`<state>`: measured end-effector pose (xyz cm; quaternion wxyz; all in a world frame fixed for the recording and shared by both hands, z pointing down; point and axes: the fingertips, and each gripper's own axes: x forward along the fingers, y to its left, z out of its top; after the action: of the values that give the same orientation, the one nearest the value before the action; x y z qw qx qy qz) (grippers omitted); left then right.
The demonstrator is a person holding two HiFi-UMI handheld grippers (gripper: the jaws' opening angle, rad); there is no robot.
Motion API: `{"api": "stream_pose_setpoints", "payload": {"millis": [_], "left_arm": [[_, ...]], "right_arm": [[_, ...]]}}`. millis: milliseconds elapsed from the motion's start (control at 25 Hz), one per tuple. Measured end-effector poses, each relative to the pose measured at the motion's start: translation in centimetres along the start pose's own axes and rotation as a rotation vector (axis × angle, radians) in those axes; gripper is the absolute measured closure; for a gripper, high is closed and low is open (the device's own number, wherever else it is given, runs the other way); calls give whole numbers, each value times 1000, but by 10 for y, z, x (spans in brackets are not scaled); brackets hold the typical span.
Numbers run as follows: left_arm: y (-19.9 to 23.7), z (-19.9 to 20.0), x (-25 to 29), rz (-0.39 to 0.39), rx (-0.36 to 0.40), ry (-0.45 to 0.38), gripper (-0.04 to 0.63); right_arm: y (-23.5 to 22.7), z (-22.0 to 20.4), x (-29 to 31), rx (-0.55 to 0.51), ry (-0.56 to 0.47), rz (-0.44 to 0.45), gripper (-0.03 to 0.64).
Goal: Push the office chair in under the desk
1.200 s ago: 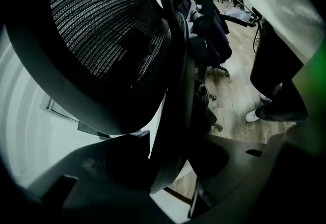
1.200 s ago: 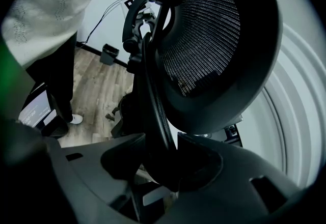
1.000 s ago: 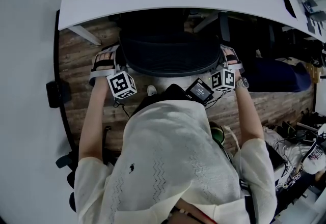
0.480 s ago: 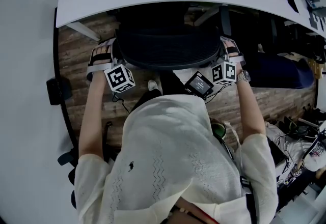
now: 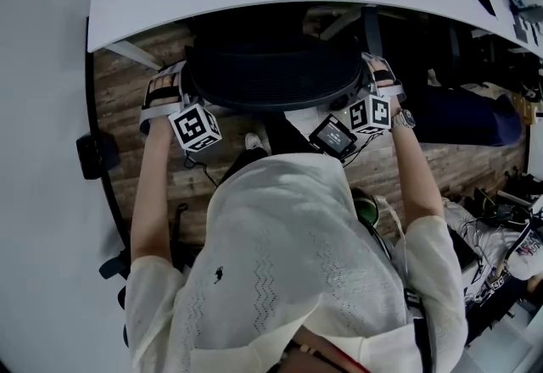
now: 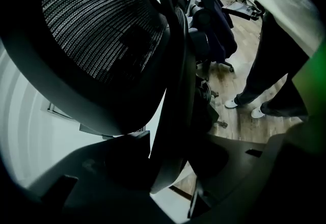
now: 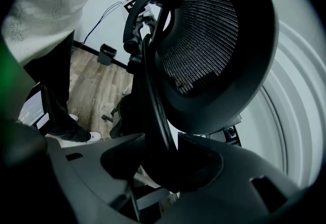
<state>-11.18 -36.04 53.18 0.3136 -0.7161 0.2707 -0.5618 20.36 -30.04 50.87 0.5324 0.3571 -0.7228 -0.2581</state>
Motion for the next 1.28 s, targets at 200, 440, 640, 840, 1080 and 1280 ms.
{"api": "stream_pose_setpoints", "payload": {"millis": [200,440,640,840,1080,1280], "left_arm": [[8,-1,6,0,2,-3,396],[14,1,15,2,2,-4,396],[23,2,26,4,1,-5,396],[31,4,38,1,-2,0,396],[43,5,51,7,0,-8,396],[51,6,59,8,5,-13,396]], "right_arm": [[-8,0,8,0,-1,-1,419],[-15,-3,16,3,2,3,417],[-25,-6,28,11,9,-1,416],[-35,-11,40,16,18,-2,414],[-47,-14,53,26,22,-8,410],[-56,-16,62,30,22,-13,407]]}}
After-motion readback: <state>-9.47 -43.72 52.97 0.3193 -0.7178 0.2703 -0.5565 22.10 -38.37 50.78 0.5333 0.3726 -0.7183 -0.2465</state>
